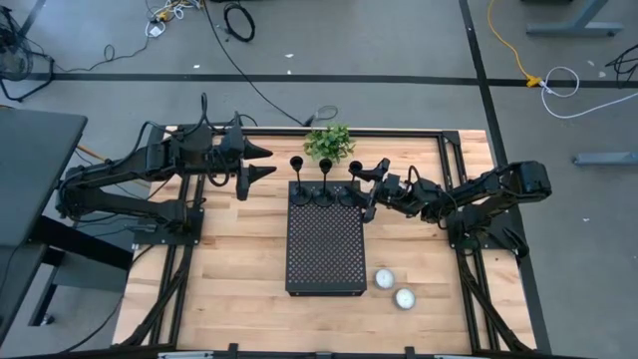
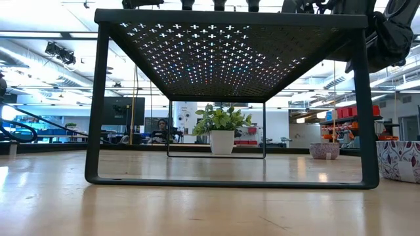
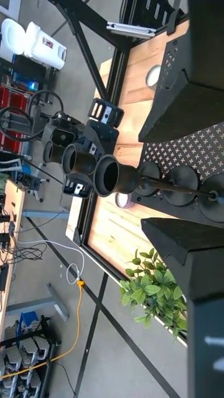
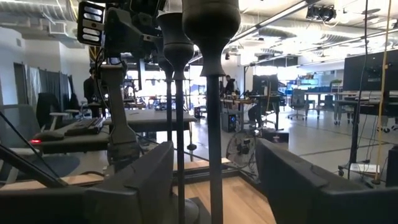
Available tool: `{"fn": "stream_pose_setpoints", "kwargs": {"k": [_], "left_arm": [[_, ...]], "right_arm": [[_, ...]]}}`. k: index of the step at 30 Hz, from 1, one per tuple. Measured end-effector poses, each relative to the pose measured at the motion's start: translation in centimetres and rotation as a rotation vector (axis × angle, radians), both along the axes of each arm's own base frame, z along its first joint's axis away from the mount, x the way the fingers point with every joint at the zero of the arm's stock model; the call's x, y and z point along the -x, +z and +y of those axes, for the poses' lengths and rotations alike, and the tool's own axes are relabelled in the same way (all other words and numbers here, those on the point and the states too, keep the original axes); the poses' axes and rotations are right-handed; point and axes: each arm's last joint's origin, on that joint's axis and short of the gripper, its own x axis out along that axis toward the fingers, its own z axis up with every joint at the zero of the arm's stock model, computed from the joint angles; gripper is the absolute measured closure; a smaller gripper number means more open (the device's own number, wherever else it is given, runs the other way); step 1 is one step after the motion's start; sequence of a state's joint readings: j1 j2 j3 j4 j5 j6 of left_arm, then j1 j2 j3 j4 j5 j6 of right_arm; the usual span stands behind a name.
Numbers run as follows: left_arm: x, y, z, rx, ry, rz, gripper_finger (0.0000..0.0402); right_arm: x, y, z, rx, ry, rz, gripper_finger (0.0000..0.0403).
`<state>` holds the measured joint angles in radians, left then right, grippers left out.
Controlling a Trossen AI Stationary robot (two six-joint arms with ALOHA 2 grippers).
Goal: Pick & Place candle stick holders
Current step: Put the black candle holder on the shelf, then put the pink candle on the shelf
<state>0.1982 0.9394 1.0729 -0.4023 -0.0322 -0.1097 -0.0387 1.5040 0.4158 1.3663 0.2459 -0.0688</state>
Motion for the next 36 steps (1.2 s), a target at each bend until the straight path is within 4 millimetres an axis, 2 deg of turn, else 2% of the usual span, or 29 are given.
{"fn": "stream_pose_setpoints", "kwargs": {"k": [12,20,29,36], "left_arm": [[0.1,-0.3,0.0,0.007,0.0,0.026,0.0193],[0.1,-0.3,0.0,0.009,0.001,0.029,0.0193],[0.1,-0.3,0.0,0.012,0.002,0.026,0.0193],[0.1,-0.3,0.0,0.013,0.002,0.026,0.0193]], "right_arm": [[1.5,1.8,0.0,-0.002,-0.008,0.103,0.0146],[4.1,3.1,-0.3,-0.018,-0.169,0.249,0.0126],[7.3,0.9,-0.9,-0.207,-0.429,0.536,0.0122],[8.5,-0.4,-1.6,-0.344,-0.467,0.647,0.009]]}}
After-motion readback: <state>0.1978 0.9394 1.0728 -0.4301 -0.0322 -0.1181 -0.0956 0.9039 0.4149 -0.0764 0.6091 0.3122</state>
